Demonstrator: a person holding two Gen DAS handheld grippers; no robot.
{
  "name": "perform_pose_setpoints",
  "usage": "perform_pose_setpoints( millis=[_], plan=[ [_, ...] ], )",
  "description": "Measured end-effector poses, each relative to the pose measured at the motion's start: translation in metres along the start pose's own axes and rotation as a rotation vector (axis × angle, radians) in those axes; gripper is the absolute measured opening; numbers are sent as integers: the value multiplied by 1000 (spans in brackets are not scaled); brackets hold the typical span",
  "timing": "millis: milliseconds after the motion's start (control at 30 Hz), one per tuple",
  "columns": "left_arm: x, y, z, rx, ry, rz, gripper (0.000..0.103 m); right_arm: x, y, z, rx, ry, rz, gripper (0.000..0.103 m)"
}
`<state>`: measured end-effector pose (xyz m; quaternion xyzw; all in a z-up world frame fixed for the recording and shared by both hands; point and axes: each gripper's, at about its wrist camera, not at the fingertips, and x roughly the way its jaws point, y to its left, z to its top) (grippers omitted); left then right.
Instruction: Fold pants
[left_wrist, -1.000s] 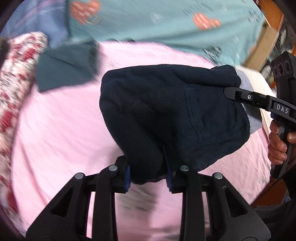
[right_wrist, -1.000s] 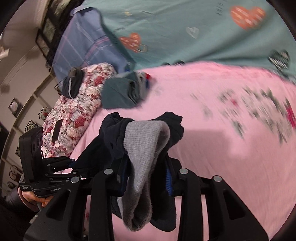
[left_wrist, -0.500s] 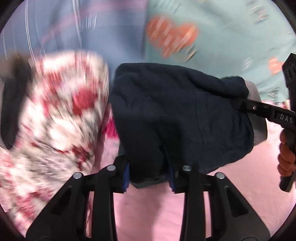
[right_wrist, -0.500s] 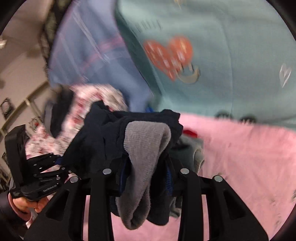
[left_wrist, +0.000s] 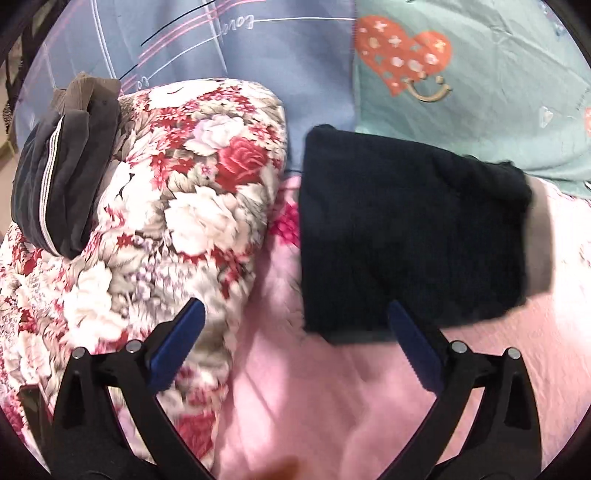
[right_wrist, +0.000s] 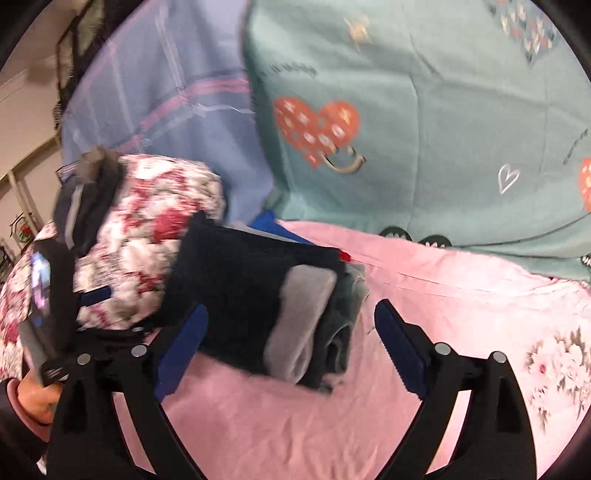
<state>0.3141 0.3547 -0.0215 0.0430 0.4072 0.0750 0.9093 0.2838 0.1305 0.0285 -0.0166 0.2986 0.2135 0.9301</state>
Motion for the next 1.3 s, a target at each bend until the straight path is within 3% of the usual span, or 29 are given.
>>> perform_pose_setpoints(
  millis=[167,433,1300],
  plan=[
    [-35,-8,-14,-20,8,-53,101,-24,36,-27,-21,14,-51,92],
    [-72,-3,-30,-32,20,-63,101,-27,58,-59,-9,94,-80,92],
    [-121,-14,-45,0,-34,-87,101,-62,63,-67,23,82,-98,92]
  ],
)
